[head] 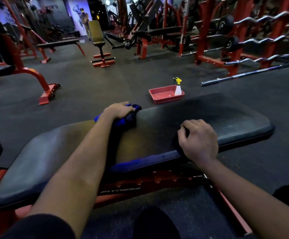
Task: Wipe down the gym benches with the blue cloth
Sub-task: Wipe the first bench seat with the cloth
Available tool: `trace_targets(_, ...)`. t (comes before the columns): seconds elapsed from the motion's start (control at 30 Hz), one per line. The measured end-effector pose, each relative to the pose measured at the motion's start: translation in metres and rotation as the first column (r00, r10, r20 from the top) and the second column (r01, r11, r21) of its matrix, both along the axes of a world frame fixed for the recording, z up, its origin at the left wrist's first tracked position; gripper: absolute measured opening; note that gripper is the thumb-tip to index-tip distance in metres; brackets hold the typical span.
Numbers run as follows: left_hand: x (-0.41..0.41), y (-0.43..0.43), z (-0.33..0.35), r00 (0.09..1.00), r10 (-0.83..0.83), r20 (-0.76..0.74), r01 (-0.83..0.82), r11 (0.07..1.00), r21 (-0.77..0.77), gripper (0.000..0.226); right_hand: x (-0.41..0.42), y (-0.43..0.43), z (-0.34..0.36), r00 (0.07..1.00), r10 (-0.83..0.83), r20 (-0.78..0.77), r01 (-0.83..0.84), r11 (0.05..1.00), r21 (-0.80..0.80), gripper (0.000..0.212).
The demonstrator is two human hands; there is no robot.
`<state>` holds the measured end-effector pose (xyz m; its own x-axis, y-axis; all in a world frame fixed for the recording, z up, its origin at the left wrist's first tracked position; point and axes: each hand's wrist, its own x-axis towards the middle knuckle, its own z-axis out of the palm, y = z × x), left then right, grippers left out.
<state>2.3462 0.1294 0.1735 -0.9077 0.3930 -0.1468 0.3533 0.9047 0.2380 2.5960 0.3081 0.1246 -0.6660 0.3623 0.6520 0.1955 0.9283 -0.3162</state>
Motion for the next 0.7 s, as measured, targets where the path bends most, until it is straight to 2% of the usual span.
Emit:
trace_targets(0.13, -0.008, 0.006, 0.000, 0.996, 0.082, 0.047, -0.080, 0.996, -0.042, 0.055, -0.002, 0.001, -0.001, 1.000, 0.005, 0.007, -0.005, 1.000, -0.008, 0.030)
trace_targets(0.23, -0.001, 0.045, -0.002, 0.986, 0.165, 0.002, -0.165, 0.982, -0.088, 0.056, -0.002, 0.001, -0.005, 1.000, 0.003, -0.026, -0.004, 0.999, -0.032, 0.029)
trace_targets(0.37, 0.049, 0.141, 0.003, 0.994, -0.085, -0.063, 0.086, 0.996, 0.016, 0.053, -0.004, 0.009, -0.004, 1.000, 0.027, -0.011, -0.028, 0.999, -0.037, 0.027)
trace_targets(0.5, 0.043, 0.135, -0.002, 0.986, -0.136, -0.093, 0.141, 0.989, 0.052, 0.052, 0.006, 0.020, 0.004, 0.995, 0.092, -0.045, -0.098, 0.984, -0.150, 0.027)
trace_targets(0.6, 0.029, 0.122, -0.005, 0.991, -0.106, -0.079, 0.112, 0.990, 0.082, 0.064, 0.019, 0.061, 0.012, 0.994, -0.034, -0.106, 0.021, 0.992, -0.126, 0.028)
trace_targets(0.7, 0.025, 0.124, -0.004, 0.992, -0.101, -0.073, 0.106, 0.992, 0.072, 0.058, 0.019, 0.113, 0.019, 0.985, -0.152, -0.076, 0.141, 0.980, -0.141, 0.027)
